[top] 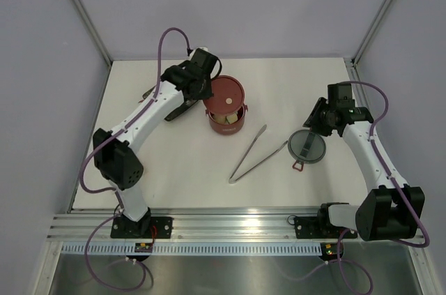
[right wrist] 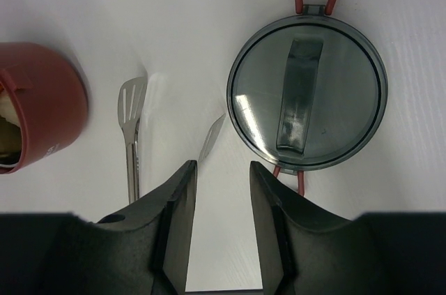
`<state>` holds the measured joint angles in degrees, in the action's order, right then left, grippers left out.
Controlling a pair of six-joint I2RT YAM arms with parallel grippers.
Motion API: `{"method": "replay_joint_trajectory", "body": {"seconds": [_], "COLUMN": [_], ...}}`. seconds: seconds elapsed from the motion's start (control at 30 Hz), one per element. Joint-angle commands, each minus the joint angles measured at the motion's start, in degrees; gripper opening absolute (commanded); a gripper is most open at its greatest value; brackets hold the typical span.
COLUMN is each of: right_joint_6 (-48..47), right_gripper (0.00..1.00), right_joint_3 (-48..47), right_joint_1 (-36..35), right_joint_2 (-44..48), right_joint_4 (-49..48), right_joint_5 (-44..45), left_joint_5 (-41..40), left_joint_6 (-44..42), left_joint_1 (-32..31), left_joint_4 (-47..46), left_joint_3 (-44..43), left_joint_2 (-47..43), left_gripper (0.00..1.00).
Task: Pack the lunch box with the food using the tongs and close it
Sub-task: Close the box lid on the packing box.
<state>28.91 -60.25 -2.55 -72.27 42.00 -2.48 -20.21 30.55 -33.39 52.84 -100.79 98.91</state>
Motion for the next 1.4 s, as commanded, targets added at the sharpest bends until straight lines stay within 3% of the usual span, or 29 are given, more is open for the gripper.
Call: {"method": "replay_joint_trajectory", "body": {"seconds": [0.0, 0.2, 0.63, 0.77, 0.83, 1.0, 1.17, 1.37], "right_joint_6": [-0.4, 0.2, 0.3, 0.3, 0.2, 0.3, 0.1, 0.4], "right_gripper": [0.44, 0.45, 0.45, 0.51, 0.55, 0.56, 0.57, 0.57], "right_joint_3": [-3.0, -0.8, 0.0, 0.4, 0.6, 1.1, 1.1, 1.4], "right_joint_1": [0.1, 0.1, 0.1, 0.1, 0.1, 0.2, 0.1, 0.1], "right_joint_2": [1.1, 2.7, 3.3, 3.2, 3.1, 2.5, 2.4, 1.7], "right_joint_4": [1.3, 1.5, 1.8, 1.9, 1.6, 1.1, 1.1, 0.5], "right_joint_5": [1.2, 1.0, 1.1, 1.3, 1.3, 1.1, 1.2, 1.2], "left_joint_5": [2.5, 3.8, 7.2, 7.1, 7.1, 7.9, 7.1, -0.7], "left_joint_6": [-1.6, -1.4, -0.1, -0.2, -0.3, -0.6, -1.8, -7.5], "left_joint_1": [0.6, 1.4, 2.8, 2.8, 2.9, 2.8, 2.5, -1.4], "left_joint_4": [-2.1, -3.1, -7.4, -8.2, -8.3, -9.0, -9.3, -15.7], "left_joint_3": [-5.6, -7.4, -1.5, 0.1, 0.7, 2.2, 2.3, 5.5], "left_joint_2": [4.2, 10.6, 15.1, 14.7, 14.7, 14.4, 11.6, 3.7], "left_gripper": [0.00, 0.00, 0.00, 0.00, 0.08, 0.39, 0.45, 0.49]}}
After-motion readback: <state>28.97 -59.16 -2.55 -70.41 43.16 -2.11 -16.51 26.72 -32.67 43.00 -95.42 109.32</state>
